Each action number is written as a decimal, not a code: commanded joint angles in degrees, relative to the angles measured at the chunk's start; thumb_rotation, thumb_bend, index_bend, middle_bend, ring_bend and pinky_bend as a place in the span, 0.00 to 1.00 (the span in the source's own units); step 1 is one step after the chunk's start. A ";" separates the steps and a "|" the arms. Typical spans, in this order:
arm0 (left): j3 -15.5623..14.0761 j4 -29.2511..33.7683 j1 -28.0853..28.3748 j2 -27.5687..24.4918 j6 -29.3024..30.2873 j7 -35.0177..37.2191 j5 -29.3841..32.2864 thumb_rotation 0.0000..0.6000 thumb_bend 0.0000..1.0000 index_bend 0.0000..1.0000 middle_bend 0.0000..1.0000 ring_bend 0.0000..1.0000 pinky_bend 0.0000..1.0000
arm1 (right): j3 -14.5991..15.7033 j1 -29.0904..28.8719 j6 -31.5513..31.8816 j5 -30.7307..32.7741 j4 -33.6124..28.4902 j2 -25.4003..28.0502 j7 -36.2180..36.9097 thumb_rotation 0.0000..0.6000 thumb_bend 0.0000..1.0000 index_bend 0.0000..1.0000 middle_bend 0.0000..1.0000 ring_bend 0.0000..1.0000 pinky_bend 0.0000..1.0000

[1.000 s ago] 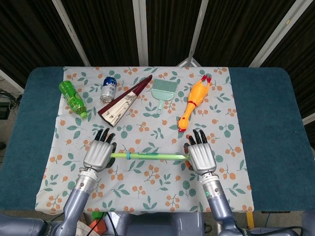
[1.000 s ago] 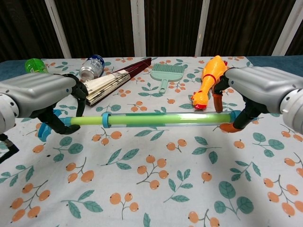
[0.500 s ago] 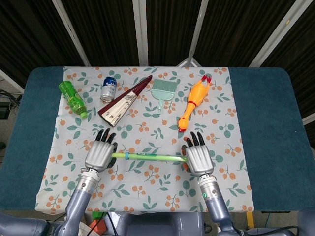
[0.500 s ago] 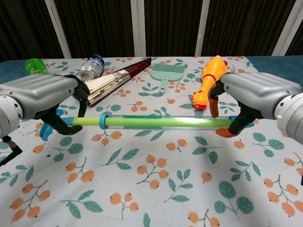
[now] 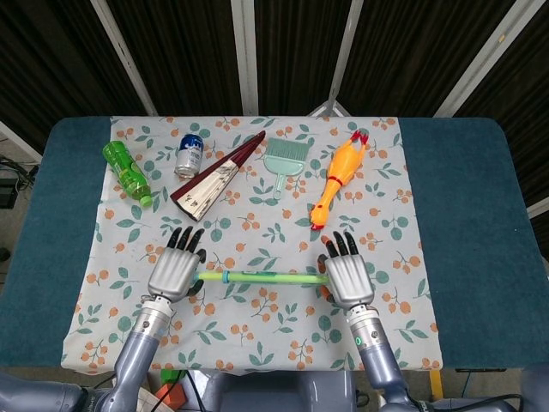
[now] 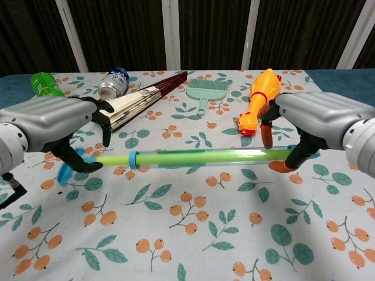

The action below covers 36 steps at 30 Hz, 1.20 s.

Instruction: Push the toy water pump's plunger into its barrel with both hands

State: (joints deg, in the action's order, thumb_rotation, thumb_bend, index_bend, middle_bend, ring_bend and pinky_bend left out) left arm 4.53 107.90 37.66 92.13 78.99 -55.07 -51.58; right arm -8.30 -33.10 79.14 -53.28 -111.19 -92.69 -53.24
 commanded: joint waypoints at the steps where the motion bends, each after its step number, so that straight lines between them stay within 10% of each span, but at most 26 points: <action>1: -0.08 0.80 -0.48 -1.74 -0.30 0.82 0.32 1.00 0.22 0.23 0.01 0.00 0.02 | -0.07 0.02 -0.23 2.56 -1.20 1.89 -1.43 1.00 0.31 0.00 0.00 0.00 0.00; 11: -1.44 4.95 -2.54 -7.47 -0.69 5.94 -3.17 1.00 0.21 0.18 0.01 0.00 0.01 | 0.72 1.54 -0.08 3.63 -3.16 7.63 0.79 1.00 0.31 0.00 0.00 0.00 0.00; 20: -9.40 6.62 -11.04 -18.51 4.06 21.47 -18.26 1.00 0.21 0.15 0.01 0.00 0.01 | 7.29 9.99 0.98 -7.23 -2.69 20.65 17.58 1.00 0.31 0.00 0.00 0.00 0.00; 30: -17.49 -3.96 -23.92 -26.49 17.28 41.66 -34.19 1.00 0.20 0.07 0.00 0.00 0.00 | 15.42 22.17 11.20 -25.60 7.06 30.45 38.78 1.00 0.31 0.00 0.00 0.00 0.00; 36: -17.12 -12.06 -29.01 -27.15 23.44 46.75 -36.24 1.00 0.20 0.01 0.00 0.00 0.00 | 15.75 28.38 22.49 -33.49 14.47 30.13 45.41 1.00 0.31 0.00 0.00 0.00 0.00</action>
State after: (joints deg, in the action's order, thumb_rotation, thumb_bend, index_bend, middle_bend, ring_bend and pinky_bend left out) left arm -12.43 98.46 10.50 65.59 100.63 -10.56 -87.04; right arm 6.41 -8.85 96.07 -82.44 -101.22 -63.26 -12.00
